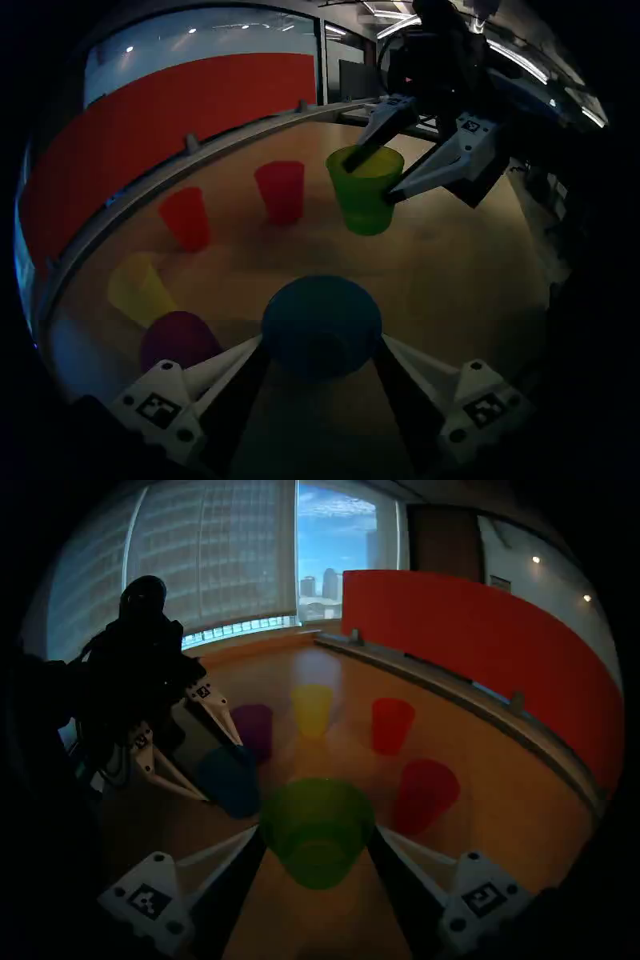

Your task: Pour water

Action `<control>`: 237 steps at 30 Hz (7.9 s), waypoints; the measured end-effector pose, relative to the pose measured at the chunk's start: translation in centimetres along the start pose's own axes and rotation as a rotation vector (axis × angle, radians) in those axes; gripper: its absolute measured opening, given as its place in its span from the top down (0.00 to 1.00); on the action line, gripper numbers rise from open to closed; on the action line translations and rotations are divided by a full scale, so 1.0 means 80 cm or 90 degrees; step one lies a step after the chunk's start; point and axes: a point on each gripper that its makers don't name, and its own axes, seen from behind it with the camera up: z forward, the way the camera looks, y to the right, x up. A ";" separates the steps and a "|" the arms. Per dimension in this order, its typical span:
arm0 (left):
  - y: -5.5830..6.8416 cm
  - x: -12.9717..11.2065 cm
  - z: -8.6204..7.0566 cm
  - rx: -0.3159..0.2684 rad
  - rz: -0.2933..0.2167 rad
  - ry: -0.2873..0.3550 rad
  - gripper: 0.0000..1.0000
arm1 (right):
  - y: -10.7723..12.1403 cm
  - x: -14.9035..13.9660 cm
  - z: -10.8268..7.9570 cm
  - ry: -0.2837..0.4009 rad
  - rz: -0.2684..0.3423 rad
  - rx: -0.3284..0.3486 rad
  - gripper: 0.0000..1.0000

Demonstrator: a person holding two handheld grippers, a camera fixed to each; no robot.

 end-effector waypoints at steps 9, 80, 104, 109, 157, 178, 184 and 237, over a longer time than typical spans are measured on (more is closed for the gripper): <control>-0.003 -0.006 -0.001 0.005 -0.014 -0.010 0.09 | 0.000 -0.002 0.003 -0.002 -0.001 -0.001 0.10; -0.014 -0.045 -0.121 0.122 -0.088 0.029 0.07 | -0.006 -0.080 -0.075 0.008 0.079 -0.121 0.00; -0.111 -0.020 -0.208 0.340 -0.191 0.188 0.07 | 0.070 -0.027 -0.159 0.186 0.162 -0.347 0.01; -0.138 -0.011 -0.240 0.412 -0.206 0.242 0.07 | 0.100 -0.015 -0.189 0.248 0.177 -0.434 0.01; -0.188 -0.033 -0.278 0.678 -0.252 0.413 0.07 | 0.145 0.000 -0.246 0.342 0.191 -0.648 0.01; -0.198 -0.044 -0.240 0.639 -0.259 0.422 0.07 | 0.135 0.011 -0.247 0.336 0.182 -0.651 0.01; -0.199 -0.050 -0.236 0.636 -0.261 0.414 0.07 | 0.136 0.014 -0.250 0.338 0.181 -0.655 0.01; -0.200 -0.060 -0.219 0.632 -0.249 0.382 0.04 | 0.115 0.010 -0.222 0.375 0.136 -0.614 0.01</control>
